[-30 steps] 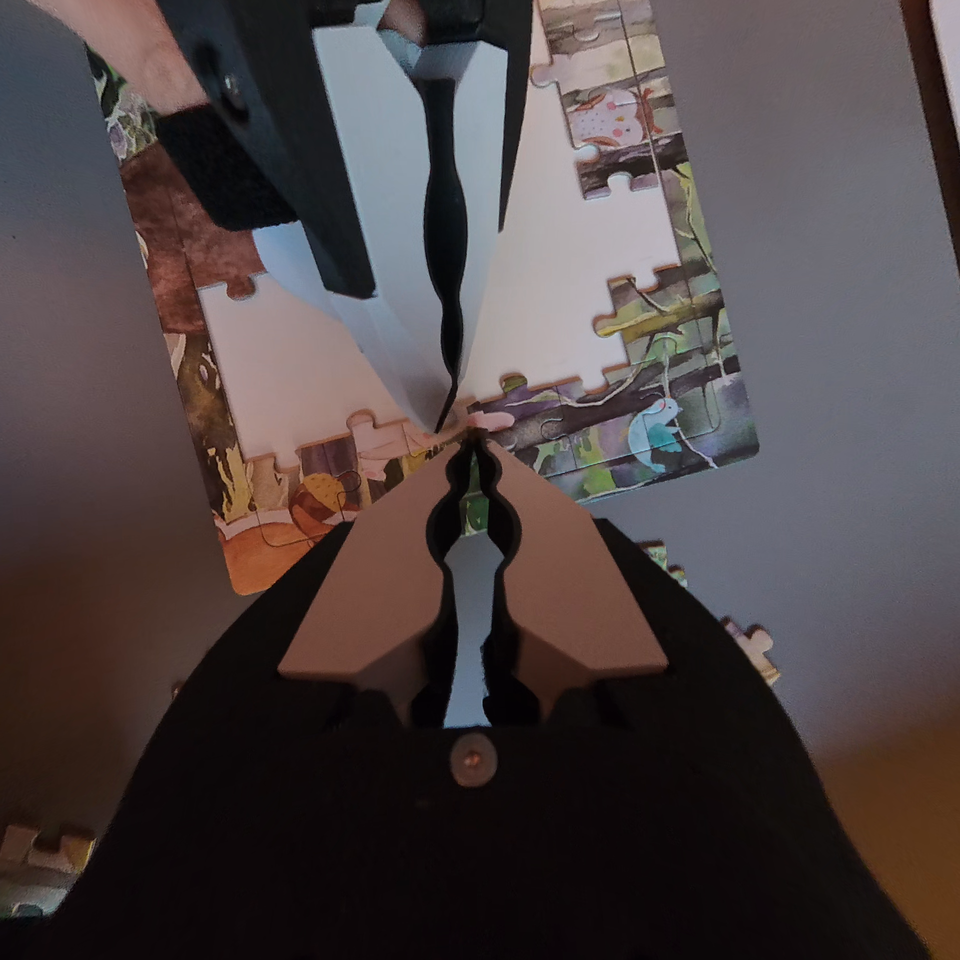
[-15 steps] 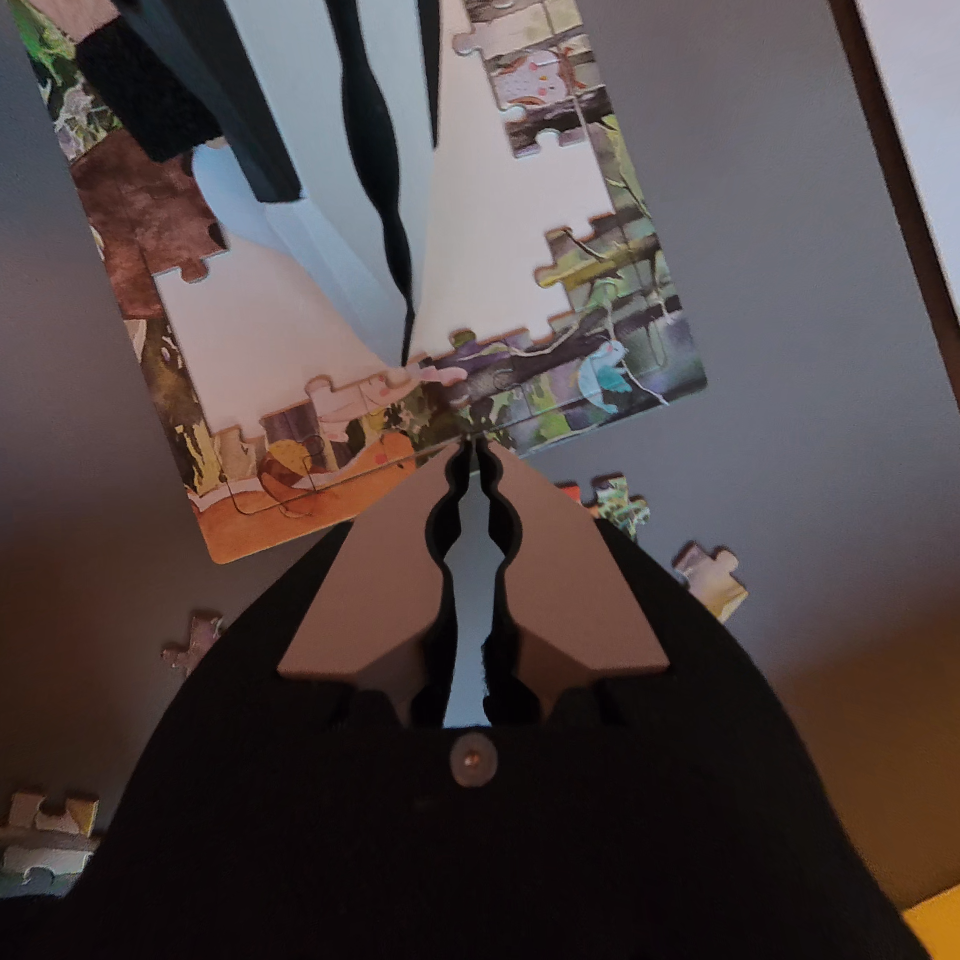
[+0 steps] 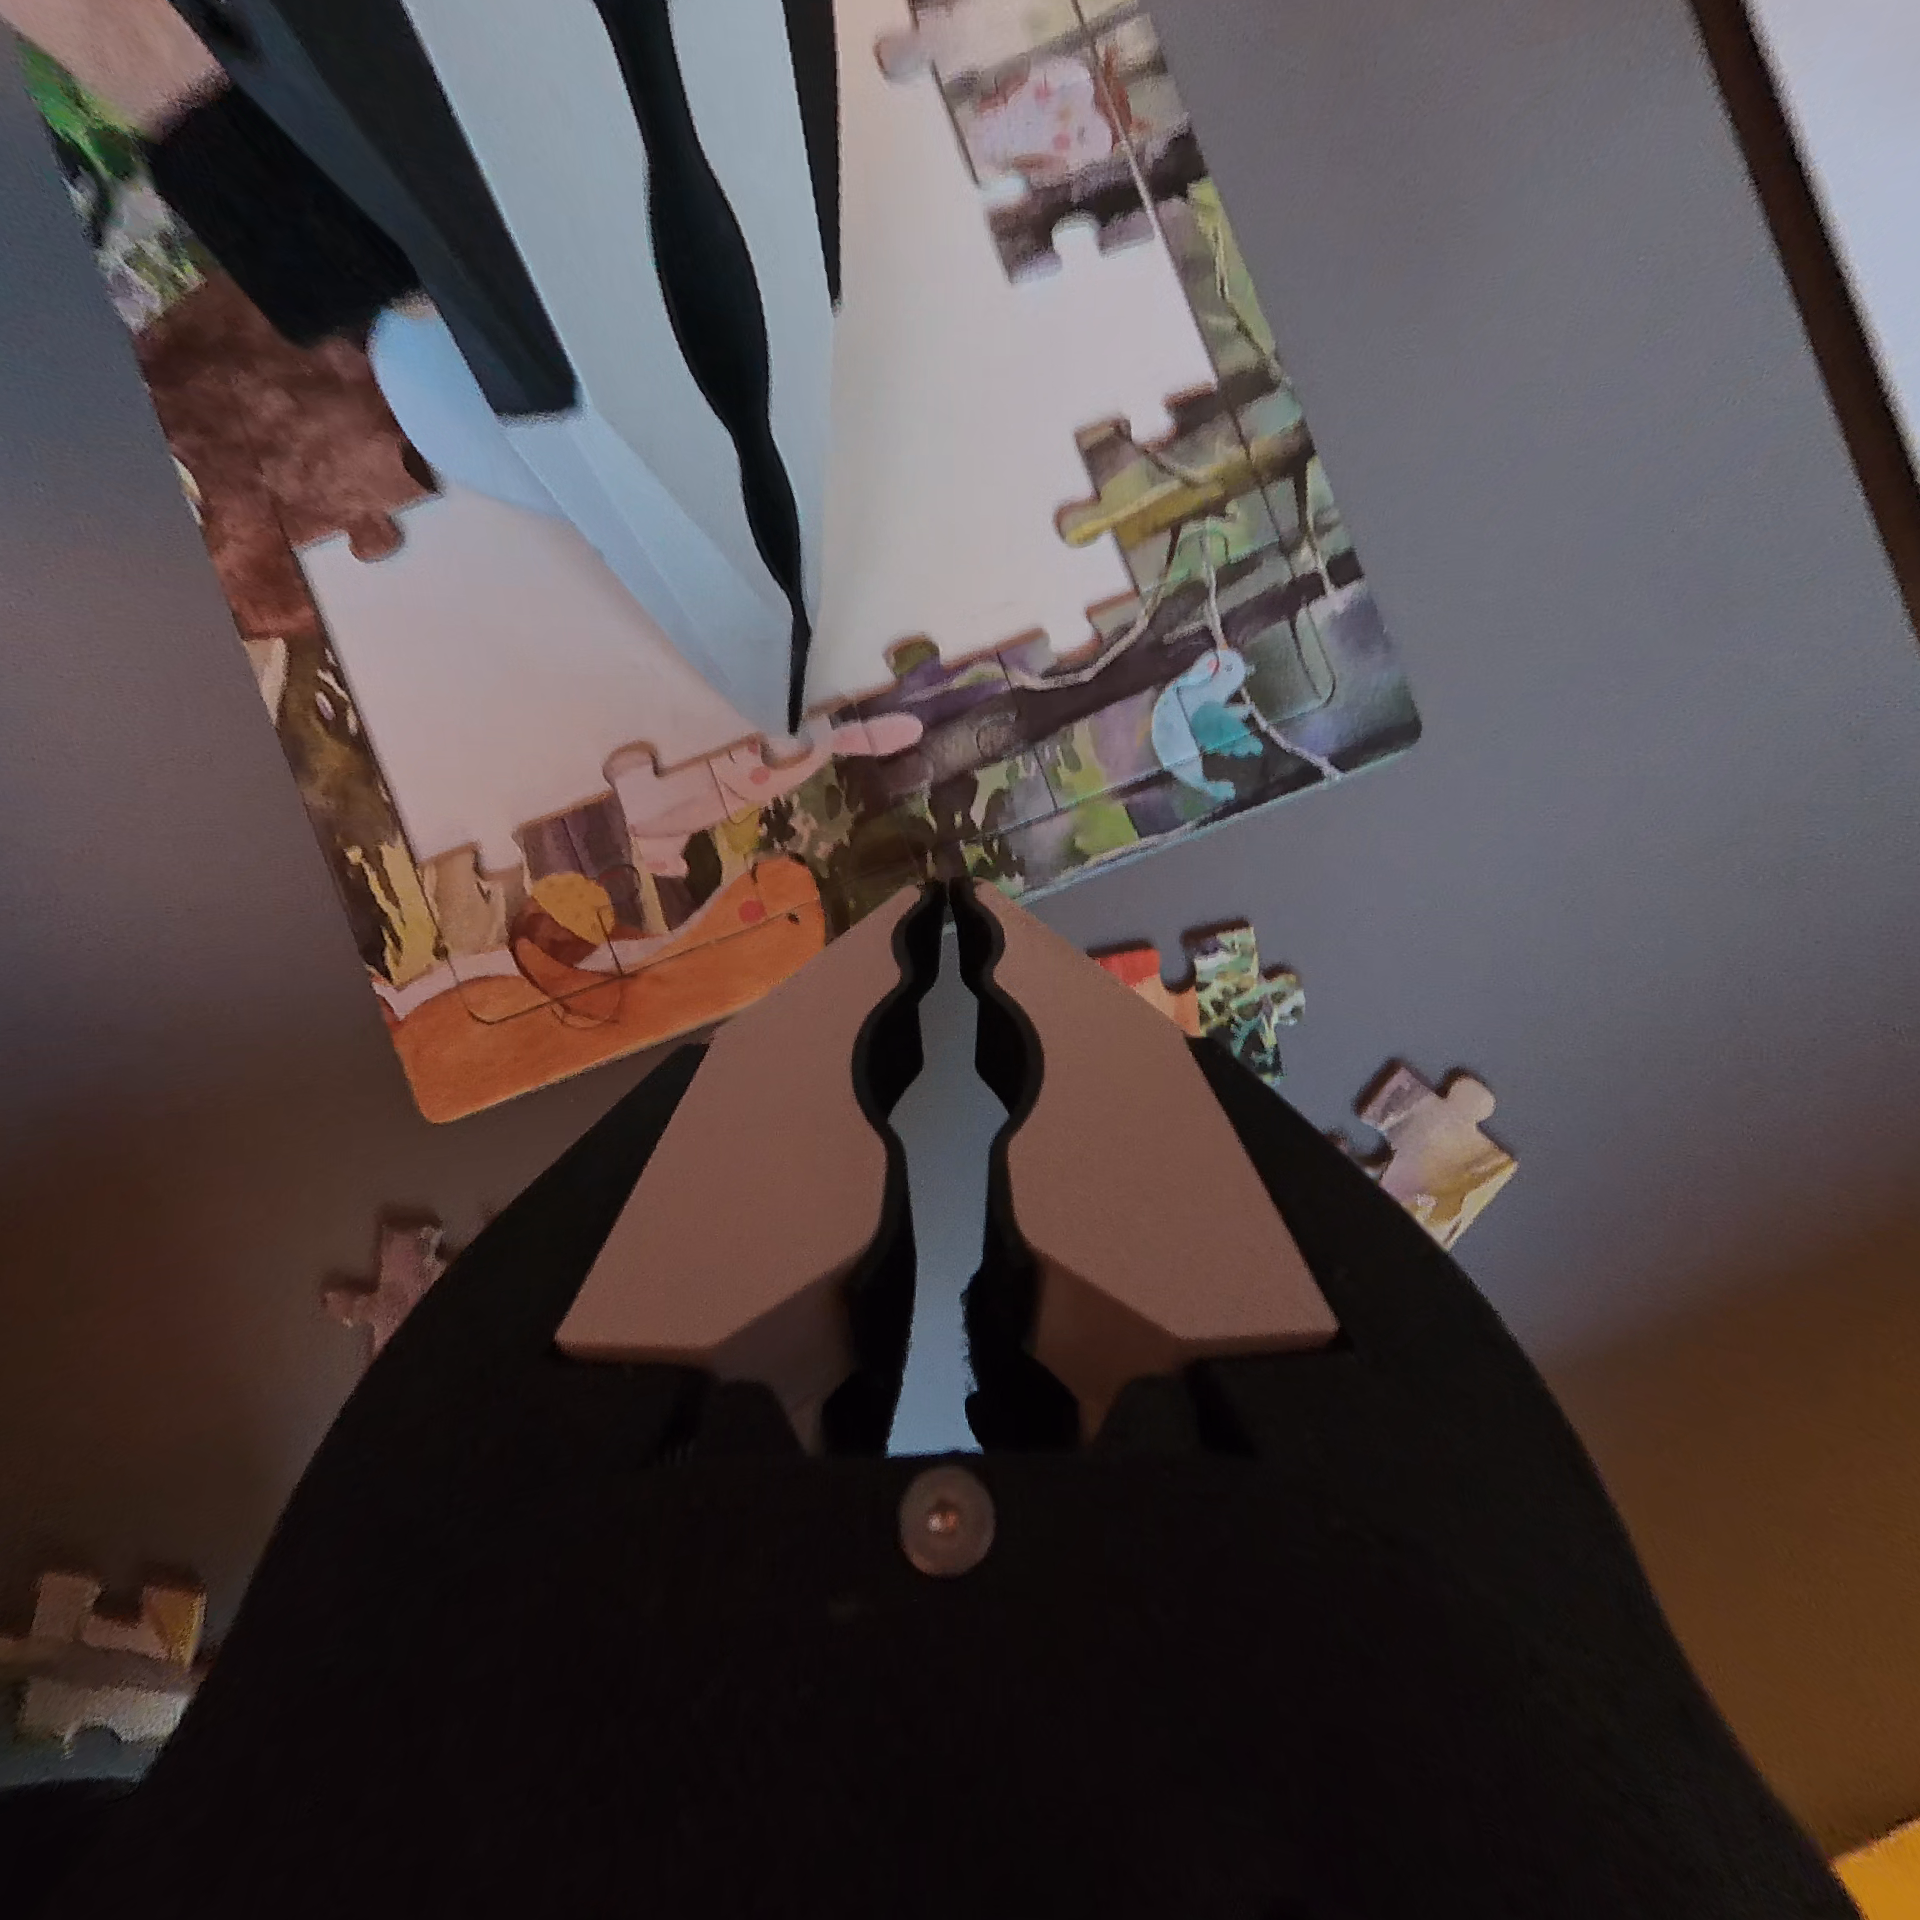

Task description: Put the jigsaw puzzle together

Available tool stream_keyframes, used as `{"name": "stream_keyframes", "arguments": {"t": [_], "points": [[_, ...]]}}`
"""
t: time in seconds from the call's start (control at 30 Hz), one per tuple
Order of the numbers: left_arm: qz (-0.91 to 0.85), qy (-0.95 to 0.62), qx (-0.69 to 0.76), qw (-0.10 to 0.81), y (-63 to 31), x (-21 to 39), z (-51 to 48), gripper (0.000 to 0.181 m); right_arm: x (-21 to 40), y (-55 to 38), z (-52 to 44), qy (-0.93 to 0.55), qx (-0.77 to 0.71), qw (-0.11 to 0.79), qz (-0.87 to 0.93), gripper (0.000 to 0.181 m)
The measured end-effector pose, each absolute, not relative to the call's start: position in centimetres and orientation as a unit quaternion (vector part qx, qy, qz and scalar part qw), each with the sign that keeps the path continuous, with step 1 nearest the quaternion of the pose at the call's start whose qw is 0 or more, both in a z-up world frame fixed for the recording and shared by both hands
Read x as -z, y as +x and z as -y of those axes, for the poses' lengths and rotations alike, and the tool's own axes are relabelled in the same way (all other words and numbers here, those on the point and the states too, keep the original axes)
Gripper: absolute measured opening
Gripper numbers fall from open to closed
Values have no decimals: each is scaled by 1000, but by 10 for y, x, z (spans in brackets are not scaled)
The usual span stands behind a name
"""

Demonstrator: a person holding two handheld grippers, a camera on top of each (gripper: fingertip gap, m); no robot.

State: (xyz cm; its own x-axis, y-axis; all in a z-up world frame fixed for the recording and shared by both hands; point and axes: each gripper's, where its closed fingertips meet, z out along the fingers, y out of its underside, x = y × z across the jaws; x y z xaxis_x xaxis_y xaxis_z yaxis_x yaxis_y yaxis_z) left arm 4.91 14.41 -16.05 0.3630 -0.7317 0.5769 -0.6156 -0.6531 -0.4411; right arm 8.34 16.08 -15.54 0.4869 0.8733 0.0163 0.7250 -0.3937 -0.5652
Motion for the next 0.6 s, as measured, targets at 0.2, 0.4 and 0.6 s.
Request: {"name": "stream_keyframes", "arguments": {"t": [0.2, 0.4, 0.6], "points": [[-408, -822, 391, 68, 49, 161, -143, 0, 156, 56, -162, -809, -155, 264, 501, 0], [-410, -823, 386, 66, 47, 162, -142, 0, 161, 56, -166, -821, -150, 256, 488, 0], [-414, -824, 382, 63, 47, 162, -140, 0, 161, 57, -165, -827, -154, 250, 479, 0]]}}
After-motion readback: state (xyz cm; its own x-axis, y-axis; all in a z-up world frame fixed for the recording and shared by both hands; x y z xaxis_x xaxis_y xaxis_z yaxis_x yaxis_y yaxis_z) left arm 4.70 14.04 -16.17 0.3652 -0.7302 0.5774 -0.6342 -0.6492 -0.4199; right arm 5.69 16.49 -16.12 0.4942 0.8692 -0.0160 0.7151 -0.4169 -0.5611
